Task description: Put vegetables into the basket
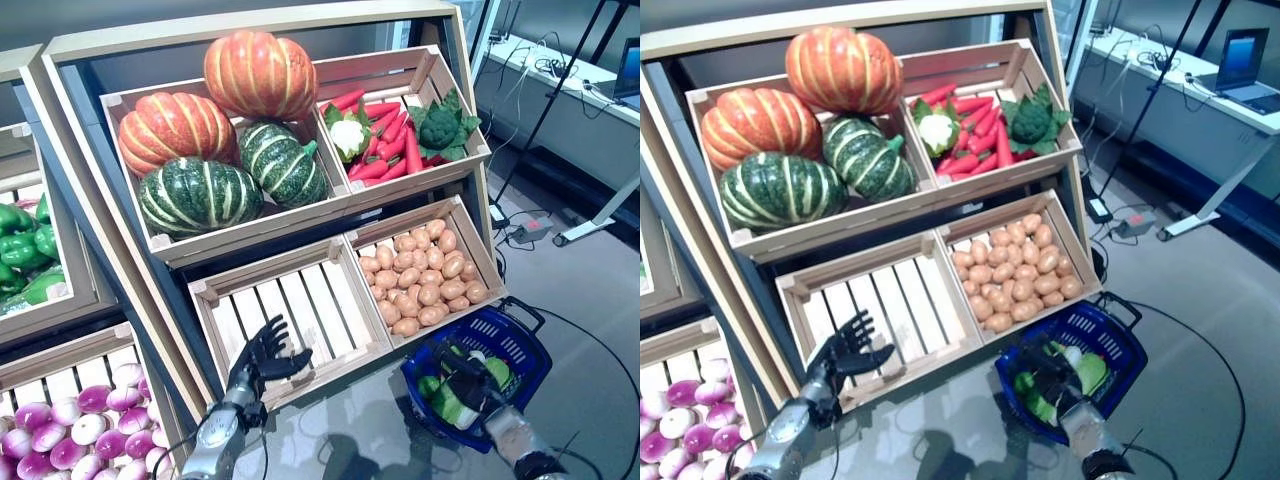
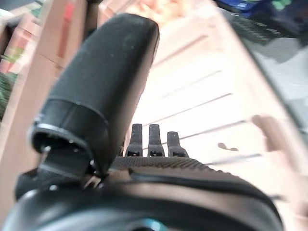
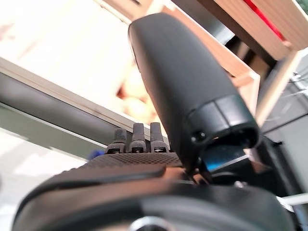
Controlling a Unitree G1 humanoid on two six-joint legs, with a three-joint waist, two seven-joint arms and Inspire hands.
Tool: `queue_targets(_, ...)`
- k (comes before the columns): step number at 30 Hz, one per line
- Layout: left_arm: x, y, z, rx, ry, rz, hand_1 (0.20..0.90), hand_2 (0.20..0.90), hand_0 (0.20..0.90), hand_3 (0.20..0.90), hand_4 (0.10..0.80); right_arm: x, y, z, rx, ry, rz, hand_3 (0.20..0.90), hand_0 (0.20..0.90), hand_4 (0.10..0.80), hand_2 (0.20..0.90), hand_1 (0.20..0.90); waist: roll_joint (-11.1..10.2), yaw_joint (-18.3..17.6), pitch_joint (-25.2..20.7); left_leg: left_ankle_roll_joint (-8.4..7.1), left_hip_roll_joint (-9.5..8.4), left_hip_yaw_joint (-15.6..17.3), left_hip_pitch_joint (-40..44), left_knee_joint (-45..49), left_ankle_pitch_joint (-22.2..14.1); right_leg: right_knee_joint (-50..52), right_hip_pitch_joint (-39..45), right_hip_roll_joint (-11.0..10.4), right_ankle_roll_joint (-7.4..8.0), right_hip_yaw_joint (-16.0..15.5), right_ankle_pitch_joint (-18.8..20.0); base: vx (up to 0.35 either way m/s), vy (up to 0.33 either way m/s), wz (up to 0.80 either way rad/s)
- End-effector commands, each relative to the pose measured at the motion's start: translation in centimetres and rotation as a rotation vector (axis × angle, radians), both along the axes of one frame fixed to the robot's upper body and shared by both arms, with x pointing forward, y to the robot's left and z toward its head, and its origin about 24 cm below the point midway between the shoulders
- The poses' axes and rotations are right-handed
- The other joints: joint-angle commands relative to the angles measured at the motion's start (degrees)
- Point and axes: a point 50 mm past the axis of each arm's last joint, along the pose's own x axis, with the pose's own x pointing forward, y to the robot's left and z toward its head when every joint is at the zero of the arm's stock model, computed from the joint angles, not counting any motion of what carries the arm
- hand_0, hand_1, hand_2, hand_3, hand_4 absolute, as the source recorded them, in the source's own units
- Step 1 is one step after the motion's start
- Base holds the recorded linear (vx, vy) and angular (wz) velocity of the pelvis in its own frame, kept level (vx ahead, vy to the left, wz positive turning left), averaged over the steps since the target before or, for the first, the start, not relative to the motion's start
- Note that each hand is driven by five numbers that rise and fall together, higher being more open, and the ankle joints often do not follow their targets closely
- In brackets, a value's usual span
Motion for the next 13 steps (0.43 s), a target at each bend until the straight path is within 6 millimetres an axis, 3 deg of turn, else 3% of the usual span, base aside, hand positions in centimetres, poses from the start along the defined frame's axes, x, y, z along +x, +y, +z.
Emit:
queue_targets(1,1.3,0.3,1.2,0.008,-0.121,0.030,0.900,0.900,0.900,0.900,0.800,1.7,2.9,1.4,0.021,-0.148,0.074,0.900,0.900,0.800,0.900,0.900,-1.83,-0.31,-2.29,0.33,-1.85,0.62,-1.98,-3.66,1.96,-9.39,3.49,-1.02,-0.67,1.46,6.89,0.024,0.049,-0.05)
queue_targets(7,-1.0,-1.2,-1.6,0.010,0.013,0.060,0.900,0.900,0.900,0.900,0.800,-1.1,6.5,-0.1,0.169,-0.111,0.082,0.900,0.900,0.800,0.900,0.900,-1.38,-1.60,-2.40,0.92,-2.37,0.94,-1.88,-3.74,1.70,-9.58,3.50,-1.32,-0.30,2.08,7.10,0.020,0.060,-0.05)
queue_targets(13,-2.4,-1.8,-3.2,0.004,0.114,0.095,0.900,0.900,0.900,0.900,0.800,-2.5,8.9,-1.0,0.231,-0.080,0.161,0.900,0.900,0.800,0.900,0.900,-0.85,-2.03,-1.85,1.23,-3.00,-0.07,-1.70,-3.66,1.46,-9.62,4.04,-1.72,-0.23,2.03,6.70,-0.008,0.036,0.00)
